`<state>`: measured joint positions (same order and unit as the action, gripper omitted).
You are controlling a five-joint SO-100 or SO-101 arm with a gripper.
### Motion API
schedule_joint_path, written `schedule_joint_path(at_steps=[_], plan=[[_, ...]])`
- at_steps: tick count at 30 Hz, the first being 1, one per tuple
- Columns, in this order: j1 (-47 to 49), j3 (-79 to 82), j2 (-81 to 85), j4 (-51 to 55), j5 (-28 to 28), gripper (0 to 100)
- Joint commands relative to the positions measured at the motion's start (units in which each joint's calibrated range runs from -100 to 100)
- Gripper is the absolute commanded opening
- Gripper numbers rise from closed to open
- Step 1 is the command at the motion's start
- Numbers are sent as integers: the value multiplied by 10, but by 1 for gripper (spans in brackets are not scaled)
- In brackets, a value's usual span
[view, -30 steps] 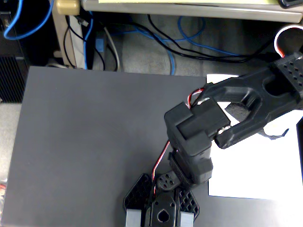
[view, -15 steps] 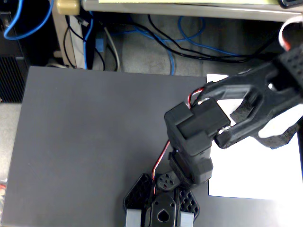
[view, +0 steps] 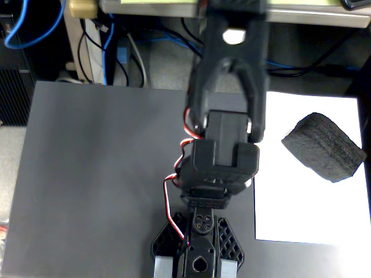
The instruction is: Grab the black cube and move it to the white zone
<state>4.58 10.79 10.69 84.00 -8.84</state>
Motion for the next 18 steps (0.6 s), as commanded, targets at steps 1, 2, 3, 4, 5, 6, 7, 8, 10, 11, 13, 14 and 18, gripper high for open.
schedule_joint_path(at_steps=[1, 2, 3, 4, 5, 6, 7, 8, 10, 11, 13, 14, 18], plan=[[31, 246, 14, -234, -7, 52], [31, 313, 14, -280, -5, 52], [29, 369, 14, -328, -4, 52], [31, 410, 14, -363, -4, 51], [31, 426, 15, -375, -5, 49], [31, 427, 15, -373, -6, 43], [32, 424, 17, -373, -4, 34], [41, 416, 38, -372, -5, 24], [86, 400, 140, -300, -7, 2], [100, 398, 208, -254, -15, 1], [117, 420, 363, -194, -34, 1], [129, 445, 435, -186, -34, 1], [132, 597, 706, -186, -36, 1]])
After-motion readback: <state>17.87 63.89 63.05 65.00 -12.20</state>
